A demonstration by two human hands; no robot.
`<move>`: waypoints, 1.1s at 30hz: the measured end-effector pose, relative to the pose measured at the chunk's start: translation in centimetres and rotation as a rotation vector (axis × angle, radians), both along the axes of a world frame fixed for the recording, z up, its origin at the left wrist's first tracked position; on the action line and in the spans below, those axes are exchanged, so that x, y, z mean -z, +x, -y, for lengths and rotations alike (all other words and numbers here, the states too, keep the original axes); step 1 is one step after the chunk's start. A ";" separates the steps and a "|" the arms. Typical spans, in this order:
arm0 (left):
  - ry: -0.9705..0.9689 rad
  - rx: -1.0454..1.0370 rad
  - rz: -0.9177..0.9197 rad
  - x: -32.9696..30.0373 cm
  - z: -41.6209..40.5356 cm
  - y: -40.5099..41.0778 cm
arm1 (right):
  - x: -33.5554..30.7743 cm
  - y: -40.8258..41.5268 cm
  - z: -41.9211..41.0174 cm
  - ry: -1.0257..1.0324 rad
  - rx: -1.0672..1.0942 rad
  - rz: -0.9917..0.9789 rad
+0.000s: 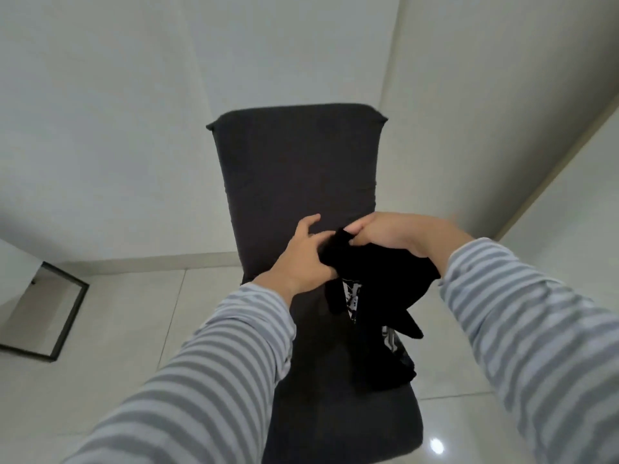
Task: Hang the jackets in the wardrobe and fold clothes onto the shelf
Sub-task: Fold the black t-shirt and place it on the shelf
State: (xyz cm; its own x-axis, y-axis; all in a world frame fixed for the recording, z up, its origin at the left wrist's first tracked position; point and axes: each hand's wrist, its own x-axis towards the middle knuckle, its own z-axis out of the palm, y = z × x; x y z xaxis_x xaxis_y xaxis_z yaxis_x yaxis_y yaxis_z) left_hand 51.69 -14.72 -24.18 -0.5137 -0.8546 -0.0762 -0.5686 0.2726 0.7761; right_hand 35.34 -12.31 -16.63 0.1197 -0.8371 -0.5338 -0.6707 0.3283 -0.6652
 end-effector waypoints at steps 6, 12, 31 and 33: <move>-0.075 -0.014 -0.137 -11.1 -1.8 -0.9 | -12.8 -1.6 -4.3 -0.148 0.042 -0.005; -0.221 -0.073 -0.205 -21.3 -2.8 0.3 | -20.7 -4.1 -7.2 -0.374 0.020 -0.403; -0.297 -0.365 -0.036 -31.1 -5.3 10.3 | -20.9 -4.4 -8.0 -0.831 0.361 0.067; -0.307 -0.362 -0.032 -31.1 -5.5 10.8 | -21.2 -3.6 -7.6 -0.867 0.369 0.066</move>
State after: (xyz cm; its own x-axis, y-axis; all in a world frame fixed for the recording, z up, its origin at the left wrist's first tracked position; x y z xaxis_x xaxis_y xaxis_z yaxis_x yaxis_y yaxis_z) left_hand 62.47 -9.26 6.89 -0.1768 -0.9597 0.2186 -0.6467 0.2807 0.7092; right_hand 31.74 -4.67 4.54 -0.2239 -0.9301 0.2911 -0.5755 -0.1148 -0.8097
